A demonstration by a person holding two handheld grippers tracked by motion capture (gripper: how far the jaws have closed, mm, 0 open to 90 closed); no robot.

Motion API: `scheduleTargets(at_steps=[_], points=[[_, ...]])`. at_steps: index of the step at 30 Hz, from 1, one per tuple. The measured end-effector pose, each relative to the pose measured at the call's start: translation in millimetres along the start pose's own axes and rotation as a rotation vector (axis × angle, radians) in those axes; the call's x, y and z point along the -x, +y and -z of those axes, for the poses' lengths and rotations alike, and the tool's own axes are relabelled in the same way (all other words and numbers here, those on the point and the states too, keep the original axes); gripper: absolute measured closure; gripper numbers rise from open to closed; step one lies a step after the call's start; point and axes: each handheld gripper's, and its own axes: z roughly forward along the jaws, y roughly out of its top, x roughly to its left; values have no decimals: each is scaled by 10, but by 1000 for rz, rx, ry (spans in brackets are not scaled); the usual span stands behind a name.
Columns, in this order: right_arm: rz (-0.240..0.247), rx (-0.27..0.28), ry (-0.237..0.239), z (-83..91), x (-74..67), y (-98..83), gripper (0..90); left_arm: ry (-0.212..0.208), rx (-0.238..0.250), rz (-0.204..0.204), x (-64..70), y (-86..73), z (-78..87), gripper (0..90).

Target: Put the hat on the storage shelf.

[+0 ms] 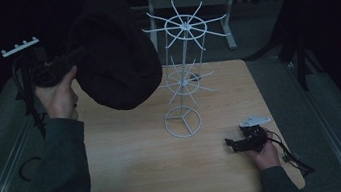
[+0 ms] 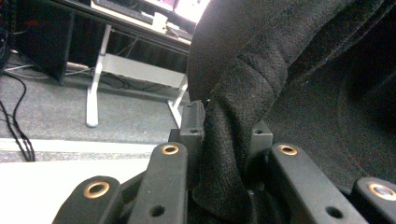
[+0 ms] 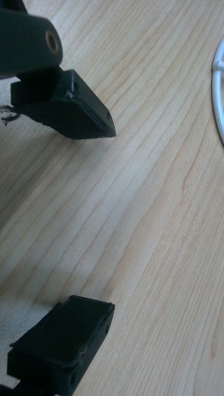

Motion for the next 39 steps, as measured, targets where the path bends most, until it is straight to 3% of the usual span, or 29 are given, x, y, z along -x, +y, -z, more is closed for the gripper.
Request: scheduleTargets(at_steps=[10,18,23,27,33,37,39], points=[[2,-1,0,0,1,0,134,-13,15,11,72,101,-159,759],[1,-2,1,2,1,0,134,-36,13,55,107,110,-337,754],[2,-2,0,1,1,0,134,-13,-38,74,98,21,-539,753],[0,-1,2,1,0,0,135,31,-103,34,120,-67,-676,750],[1,-1,1,0,0,0,134,58,-138,12,115,-146,-751,755],[1,0,-1,0,0,0,134,65,-154,37,42,-218,-769,751],[1,1,-1,-1,0,0,135,79,-176,29,18,-254,-790,736]])
